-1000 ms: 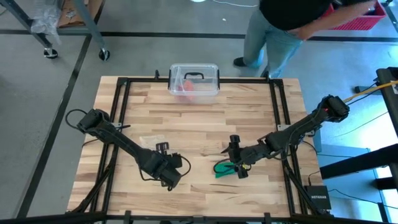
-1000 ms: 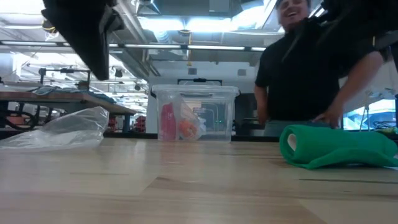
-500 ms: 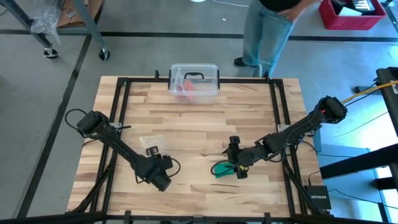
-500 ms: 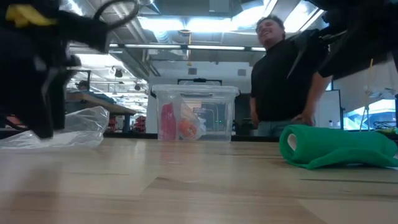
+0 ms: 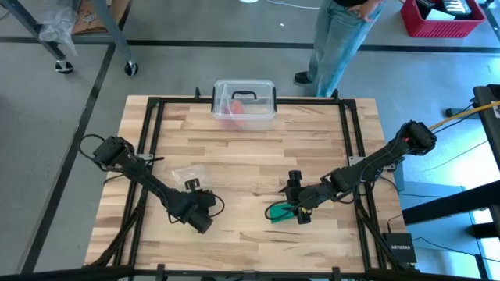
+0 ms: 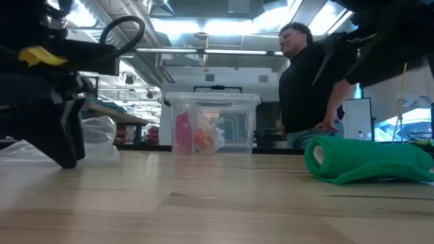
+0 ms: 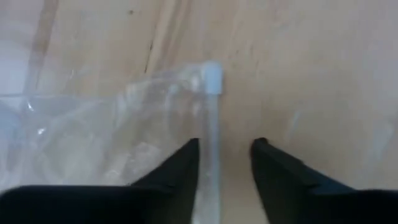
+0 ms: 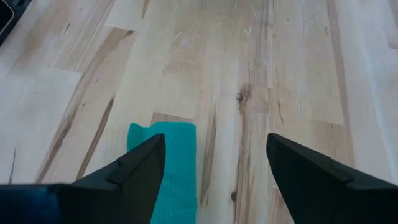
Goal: Roll bandage
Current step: Open the transparent zip bag
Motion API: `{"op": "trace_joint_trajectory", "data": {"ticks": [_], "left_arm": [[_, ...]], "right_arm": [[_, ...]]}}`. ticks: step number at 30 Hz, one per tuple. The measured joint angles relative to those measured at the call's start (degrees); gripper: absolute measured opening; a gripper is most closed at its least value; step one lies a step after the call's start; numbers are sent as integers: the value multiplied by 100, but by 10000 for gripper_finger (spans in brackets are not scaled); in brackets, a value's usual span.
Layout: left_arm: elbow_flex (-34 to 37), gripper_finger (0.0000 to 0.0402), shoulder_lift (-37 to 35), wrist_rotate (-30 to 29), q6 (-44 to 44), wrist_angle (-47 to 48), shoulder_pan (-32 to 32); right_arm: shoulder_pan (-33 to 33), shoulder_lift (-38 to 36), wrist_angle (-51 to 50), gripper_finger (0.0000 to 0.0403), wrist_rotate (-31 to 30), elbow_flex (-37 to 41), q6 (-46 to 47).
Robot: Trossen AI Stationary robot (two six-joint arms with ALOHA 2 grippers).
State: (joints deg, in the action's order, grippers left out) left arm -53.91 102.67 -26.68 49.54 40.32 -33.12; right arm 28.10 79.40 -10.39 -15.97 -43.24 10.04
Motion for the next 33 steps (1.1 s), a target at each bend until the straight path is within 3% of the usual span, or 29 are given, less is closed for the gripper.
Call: {"op": "trace_joint_trajectory", "data": {"ticks": [3,5,12,17,25,33], "left_arm": [[89,47,-2,81,-195,-163,38],[155,14,-2,83,-337,-333,40],[-228,2,3,129,-524,118,49],[-1239,0,20,103,-970,1087,39],[-2876,0,17,-451,-1859,2047,62],[-3572,0,4,-893,-2959,1721,371]], "right_arm": [[0,0,0,280,2,0,-2],[0,0,-3,280,2,0,0],[0,0,33,280,4,2,-3],[7,0,311,280,2,2,-260],[-44,0,1097,280,-71,2,-762],[-338,27,2010,280,-204,4,-1230]]}}
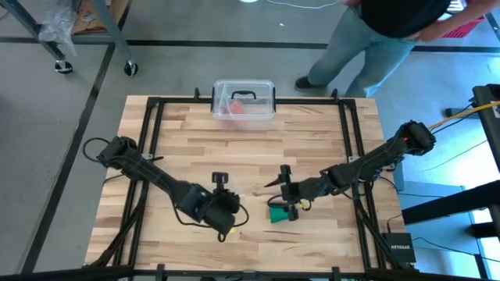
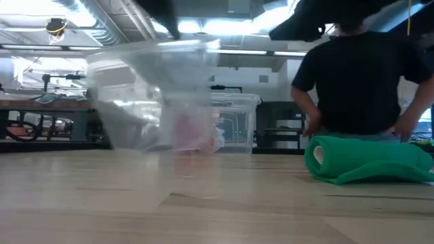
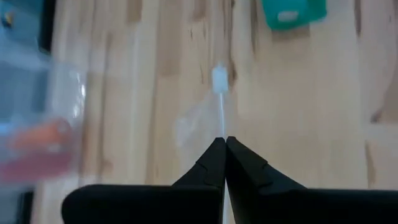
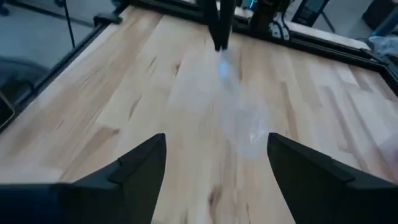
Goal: Roll bandage
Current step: Open the transparent zip bag
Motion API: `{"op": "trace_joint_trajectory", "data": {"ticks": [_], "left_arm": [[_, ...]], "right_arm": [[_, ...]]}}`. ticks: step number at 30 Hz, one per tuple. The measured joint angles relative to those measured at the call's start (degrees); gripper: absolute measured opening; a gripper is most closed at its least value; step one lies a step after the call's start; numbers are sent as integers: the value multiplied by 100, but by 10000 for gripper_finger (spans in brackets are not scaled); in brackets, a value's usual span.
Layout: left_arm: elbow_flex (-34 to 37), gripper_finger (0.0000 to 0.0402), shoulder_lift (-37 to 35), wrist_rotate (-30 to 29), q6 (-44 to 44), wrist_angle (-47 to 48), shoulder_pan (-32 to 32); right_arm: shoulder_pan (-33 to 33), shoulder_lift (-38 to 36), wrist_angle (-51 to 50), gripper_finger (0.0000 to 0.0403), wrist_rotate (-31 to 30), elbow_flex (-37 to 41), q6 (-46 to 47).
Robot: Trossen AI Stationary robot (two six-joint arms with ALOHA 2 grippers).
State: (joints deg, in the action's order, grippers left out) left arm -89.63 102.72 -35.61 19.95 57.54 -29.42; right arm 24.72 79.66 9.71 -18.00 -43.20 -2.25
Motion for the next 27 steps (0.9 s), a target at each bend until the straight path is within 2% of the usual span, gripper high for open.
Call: {"op": "trace_joint_trajectory", "data": {"ticks": [8,14,18,27], "left_arm": [[-102,0,-4,-108,-1396,-1155,492],[-102,0,-7,-60,-1591,-1361,634],[-102,0,-7,-55,-1585,-1372,584],[-102,0,-9,-42,-1666,-1669,586]], "right_arm": [[-391,348,588,280,253,2,-277],[-534,384,693,263,564,0,-135],[-528,386,757,211,607,0,-106],[-528,386,737,62,531,0,-76]]}}
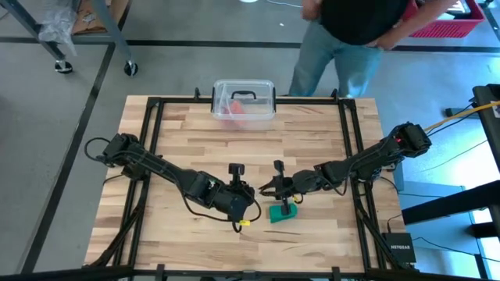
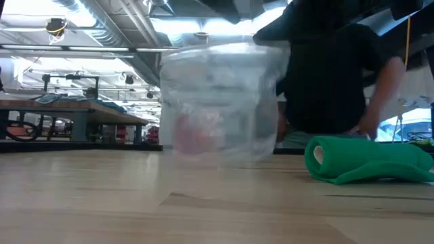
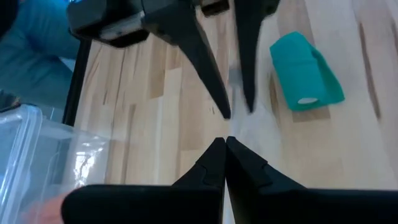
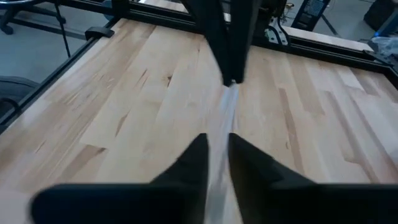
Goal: Roll bandage
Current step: Open the transparent zip bag
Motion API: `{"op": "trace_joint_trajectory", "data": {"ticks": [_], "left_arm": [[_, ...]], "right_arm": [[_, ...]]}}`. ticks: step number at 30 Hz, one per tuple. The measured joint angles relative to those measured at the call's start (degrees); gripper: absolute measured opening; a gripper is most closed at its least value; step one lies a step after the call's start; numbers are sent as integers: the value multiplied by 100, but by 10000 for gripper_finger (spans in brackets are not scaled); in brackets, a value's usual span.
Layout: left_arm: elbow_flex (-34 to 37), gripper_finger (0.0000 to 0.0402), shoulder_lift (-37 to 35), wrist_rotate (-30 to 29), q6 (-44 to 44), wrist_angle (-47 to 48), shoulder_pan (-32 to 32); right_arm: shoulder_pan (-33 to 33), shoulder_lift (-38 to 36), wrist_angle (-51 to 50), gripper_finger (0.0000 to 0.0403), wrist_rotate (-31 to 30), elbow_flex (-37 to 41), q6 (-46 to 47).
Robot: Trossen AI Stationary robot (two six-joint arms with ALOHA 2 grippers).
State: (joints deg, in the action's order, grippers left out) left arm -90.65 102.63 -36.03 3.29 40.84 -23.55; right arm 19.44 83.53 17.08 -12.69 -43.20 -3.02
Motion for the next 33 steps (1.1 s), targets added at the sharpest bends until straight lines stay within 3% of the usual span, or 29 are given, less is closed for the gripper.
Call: {"op": "trace_joint_trajectory", "data": {"ticks": [4,12,18,21,28,30,33], "left_arm": [[0,0,0,1,93,-9,-5],[4,0,-2,0,340,-1,8],[24,4,-2,2,703,30,76],[24,27,-2,2,1042,208,143],[280,125,79,0,1743,570,489],[481,147,81,0,1843,546,623],[877,168,83,2,2029,519,815]], "right_arm": [[0,0,-16,8,-125,0,-54],[0,0,-113,5,-17,0,-67],[2,-5,-124,24,-35,0,294],[-3,-134,-630,47,-116,-2,451],[-83,-530,-2078,153,-1357,-2,929],[-277,-528,-2117,181,-1202,31,1130],[-721,-446,-1828,214,-471,279,1481]]}}
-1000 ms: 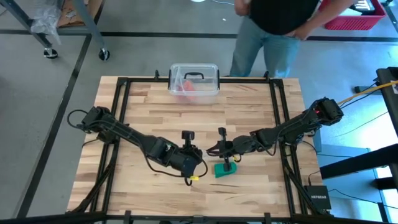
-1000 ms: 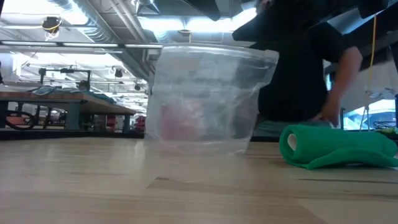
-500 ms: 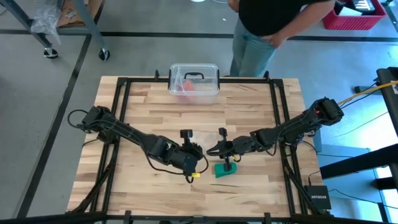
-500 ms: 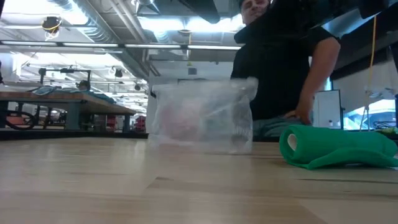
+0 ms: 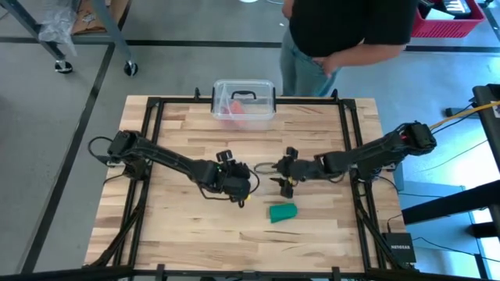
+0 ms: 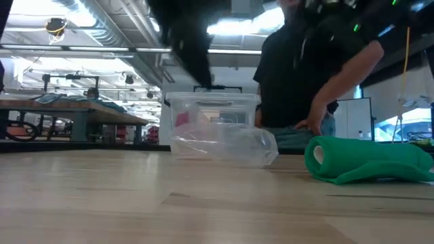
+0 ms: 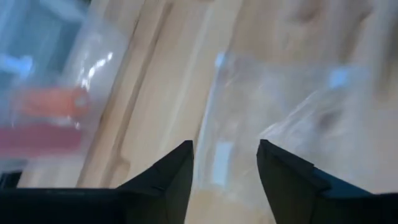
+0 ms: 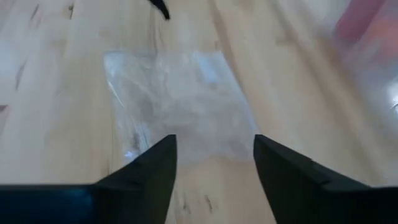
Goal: Roll bandage
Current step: Open the transparent zip bag
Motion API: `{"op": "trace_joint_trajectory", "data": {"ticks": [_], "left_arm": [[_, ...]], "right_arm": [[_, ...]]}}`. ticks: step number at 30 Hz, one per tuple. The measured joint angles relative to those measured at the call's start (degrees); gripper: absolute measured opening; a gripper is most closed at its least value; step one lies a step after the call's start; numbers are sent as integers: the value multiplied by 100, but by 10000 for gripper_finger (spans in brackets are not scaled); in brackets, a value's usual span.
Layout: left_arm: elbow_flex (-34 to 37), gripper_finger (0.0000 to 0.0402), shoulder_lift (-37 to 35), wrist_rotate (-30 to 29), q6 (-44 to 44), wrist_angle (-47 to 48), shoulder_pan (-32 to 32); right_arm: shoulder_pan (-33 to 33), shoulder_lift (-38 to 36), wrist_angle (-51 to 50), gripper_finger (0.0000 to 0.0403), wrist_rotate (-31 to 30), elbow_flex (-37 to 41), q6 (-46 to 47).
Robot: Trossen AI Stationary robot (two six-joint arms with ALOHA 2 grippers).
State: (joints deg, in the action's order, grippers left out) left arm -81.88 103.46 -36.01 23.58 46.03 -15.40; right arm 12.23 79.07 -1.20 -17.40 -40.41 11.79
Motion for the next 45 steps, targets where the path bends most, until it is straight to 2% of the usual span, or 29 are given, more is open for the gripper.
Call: {"op": "trace_joint_trajectory", "data": {"ticks": [3,8,12,15,19,30,38,45], "left_arm": [[450,175,7,22,69,-335,161],[1338,171,7,426,-272,-1780,465],[1887,167,7,894,-693,-2918,651],[2079,166,42,982,-857,-3258,704],[2156,166,81,994,-947,-3263,720],[2155,166,134,992,-1011,-3499,691],[2155,166,134,992,-1052,-3542,683],[2153,166,132,992,-1180,-3664,647]], "right_arm": [[-495,119,632,236,644,374,450],[-1199,438,1614,251,1498,801,1409],[-1447,835,1927,253,1808,884,2064],[-1514,1181,2068,253,1898,888,2396],[-1646,1554,2149,253,2441,805,2555],[-1685,2087,2742,253,2774,525,2834],[-1671,2138,3032,252,2867,528,2508],[-1670,2136,3402,203,3116,528,2504]]}}
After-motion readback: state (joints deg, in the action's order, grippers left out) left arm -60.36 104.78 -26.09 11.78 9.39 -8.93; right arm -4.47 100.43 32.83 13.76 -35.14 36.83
